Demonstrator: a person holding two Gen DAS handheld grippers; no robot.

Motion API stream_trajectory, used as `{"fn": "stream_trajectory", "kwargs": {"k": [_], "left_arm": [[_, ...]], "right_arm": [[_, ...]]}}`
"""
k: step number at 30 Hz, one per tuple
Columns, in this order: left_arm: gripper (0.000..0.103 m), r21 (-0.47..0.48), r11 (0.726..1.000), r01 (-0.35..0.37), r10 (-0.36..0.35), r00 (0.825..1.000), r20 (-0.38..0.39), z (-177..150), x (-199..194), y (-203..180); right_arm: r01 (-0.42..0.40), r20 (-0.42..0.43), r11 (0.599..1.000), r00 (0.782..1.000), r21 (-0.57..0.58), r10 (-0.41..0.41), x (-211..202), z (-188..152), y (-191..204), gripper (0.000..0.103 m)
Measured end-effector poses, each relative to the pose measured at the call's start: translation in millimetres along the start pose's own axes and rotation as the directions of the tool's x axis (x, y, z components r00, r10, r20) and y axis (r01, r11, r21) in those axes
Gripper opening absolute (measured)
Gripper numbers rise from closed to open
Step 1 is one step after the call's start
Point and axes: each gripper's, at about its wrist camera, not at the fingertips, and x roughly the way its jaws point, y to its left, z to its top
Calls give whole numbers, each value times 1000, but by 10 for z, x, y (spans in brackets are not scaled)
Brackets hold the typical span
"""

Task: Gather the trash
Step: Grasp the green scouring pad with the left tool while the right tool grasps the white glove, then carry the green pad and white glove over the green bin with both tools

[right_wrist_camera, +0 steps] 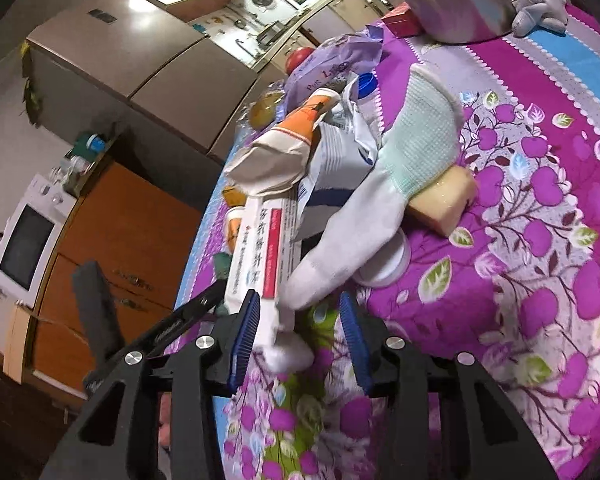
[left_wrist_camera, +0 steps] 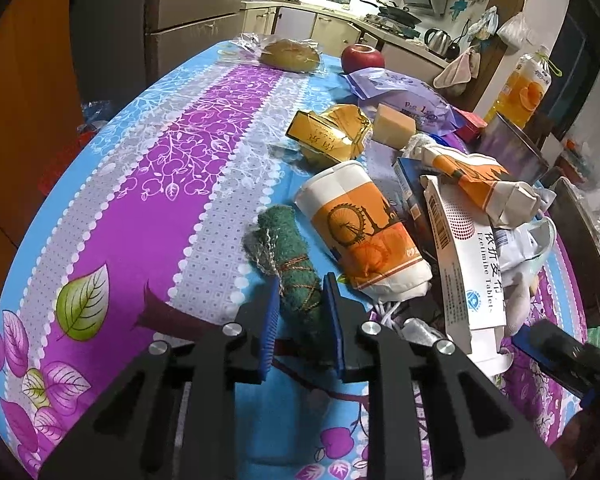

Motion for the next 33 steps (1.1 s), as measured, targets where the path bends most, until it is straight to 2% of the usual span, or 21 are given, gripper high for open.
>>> {"fn": "stream_trajectory", "kwargs": {"k": [2,4,5,6,9,11,15,17,20,24,28,33], "left_arm": [[21,2,1000,1,-1,1000,4,-11,0,3],[21,6,1000,3,-3,1000,9,-22,-6,-1],[21,10,1000,3,-3,1000,12,-27,-13,-6],[20,14,1000,5,-5,1000,16,-36,-27,-13],[17,42,999,6,-7,999,44,-75,-104,-83],[15,65,998,7,-12,997,80,-105,-216,-158],[12,113,993,23,-39,989,143,-121,-452,-295],[11,151,988,32,-59,982,179,-125,-597,-386],[10,188,981,44,-85,973,217,-109,-769,-490],[10,216,975,60,-116,960,256,-65,-992,-584],[10,230,970,79,-144,948,283,-43,-1169,-665],[10,266,958,108,-192,929,315,-26,-1389,-840]], "right_arm": [[22,-4,1000,1000,-18,-22,89,11,33,42],[61,-2,996,998,-57,-62,142,-9,81,14],[77,5,994,997,-75,-77,135,-21,89,13],[97,19,990,995,-100,-96,103,-44,122,7],[194,106,951,979,-240,-173,-71,-150,323,5],[288,203,888,953,-359,-227,-259,-267,523,4],[360,320,822,919,-442,-230,-592,-374,693,4],[405,382,783,894,-471,-232,-782,-402,781,4],[444,448,746,867,-496,-218,-1050,-374,843,4],[449,479,719,859,-530,-183,-1301,-241,951,4],[418,486,732,863,-538,-136,-1604,-88,1036,4],[432,510,723,851,-539,-128,-1874,25,1141,4]]}}
